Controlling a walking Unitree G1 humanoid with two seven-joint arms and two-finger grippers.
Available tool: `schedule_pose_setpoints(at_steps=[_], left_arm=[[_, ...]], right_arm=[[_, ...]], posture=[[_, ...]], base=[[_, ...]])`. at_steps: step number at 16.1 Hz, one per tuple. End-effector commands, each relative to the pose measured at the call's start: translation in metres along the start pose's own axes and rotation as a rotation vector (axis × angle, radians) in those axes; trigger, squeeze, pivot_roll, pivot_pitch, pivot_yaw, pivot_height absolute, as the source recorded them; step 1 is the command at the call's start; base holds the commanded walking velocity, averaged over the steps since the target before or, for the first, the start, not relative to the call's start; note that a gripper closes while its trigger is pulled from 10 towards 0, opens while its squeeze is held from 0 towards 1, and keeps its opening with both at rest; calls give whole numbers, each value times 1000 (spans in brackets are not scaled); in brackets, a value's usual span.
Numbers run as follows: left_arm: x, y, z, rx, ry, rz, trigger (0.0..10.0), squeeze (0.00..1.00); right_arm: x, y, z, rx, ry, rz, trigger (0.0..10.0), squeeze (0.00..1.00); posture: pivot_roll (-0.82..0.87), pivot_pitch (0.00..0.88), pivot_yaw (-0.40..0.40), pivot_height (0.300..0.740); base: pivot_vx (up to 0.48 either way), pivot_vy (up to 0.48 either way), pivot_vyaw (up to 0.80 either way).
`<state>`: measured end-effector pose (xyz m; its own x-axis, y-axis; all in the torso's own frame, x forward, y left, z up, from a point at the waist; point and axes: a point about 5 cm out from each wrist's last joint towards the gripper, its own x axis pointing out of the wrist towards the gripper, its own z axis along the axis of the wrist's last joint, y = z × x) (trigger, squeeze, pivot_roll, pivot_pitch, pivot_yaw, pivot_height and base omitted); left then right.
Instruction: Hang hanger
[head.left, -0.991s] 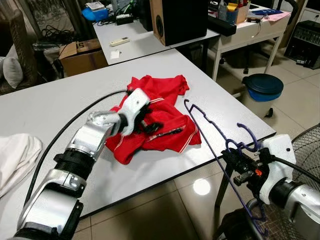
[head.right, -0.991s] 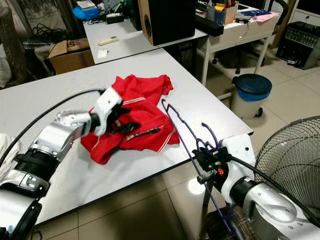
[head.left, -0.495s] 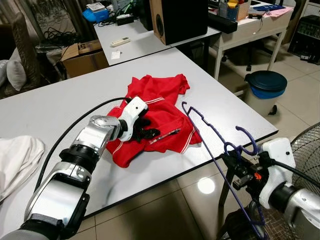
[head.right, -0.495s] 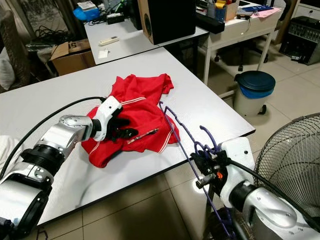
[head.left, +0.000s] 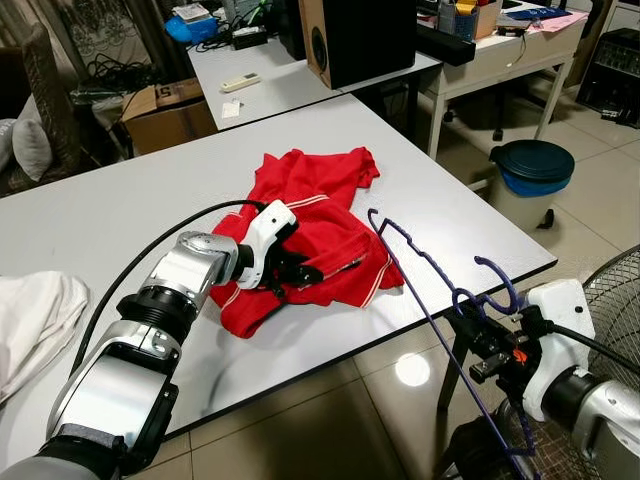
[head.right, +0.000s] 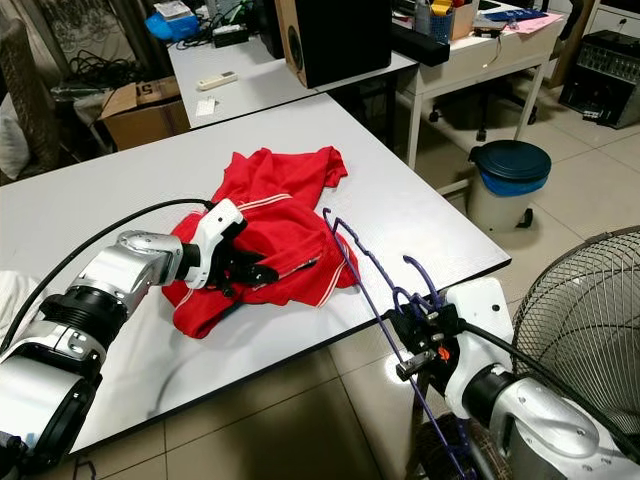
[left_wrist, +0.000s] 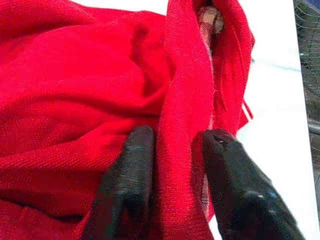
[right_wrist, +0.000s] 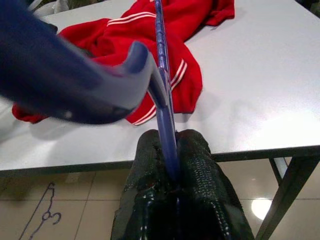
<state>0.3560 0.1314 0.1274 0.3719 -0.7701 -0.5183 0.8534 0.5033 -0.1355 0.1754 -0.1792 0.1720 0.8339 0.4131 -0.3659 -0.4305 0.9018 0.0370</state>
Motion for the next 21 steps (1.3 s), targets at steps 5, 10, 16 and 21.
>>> schedule_pose_setpoints(at_steps=[5, 10, 16, 21], left_arm=[[-14, 16, 24, 121, -126, 201, 0, 0], [-44, 21, 85, 349, -368, 439, 0, 0], [-47, 3, 96, 538, -384, 476, 0, 0], [-56, -4, 87, 574, -391, 530, 0, 0]], right_arm=[[-2, 9, 3, -31, -14, 95, 10000, 0], [2, 26, 5, 20, -42, 212, 10000, 0], [45, 33, 19, 217, -147, 165, 10000, 0], [62, 23, 31, 467, -221, 142, 10000, 0]], posture=[[-209, 0, 168, 740], [-202, 0, 168, 740], [-181, 0, 160, 740], [-168, 0, 118, 740]], base=[[0, 0, 0], [0, 0, 0], [0, 0, 0], [0, 0, 0]])
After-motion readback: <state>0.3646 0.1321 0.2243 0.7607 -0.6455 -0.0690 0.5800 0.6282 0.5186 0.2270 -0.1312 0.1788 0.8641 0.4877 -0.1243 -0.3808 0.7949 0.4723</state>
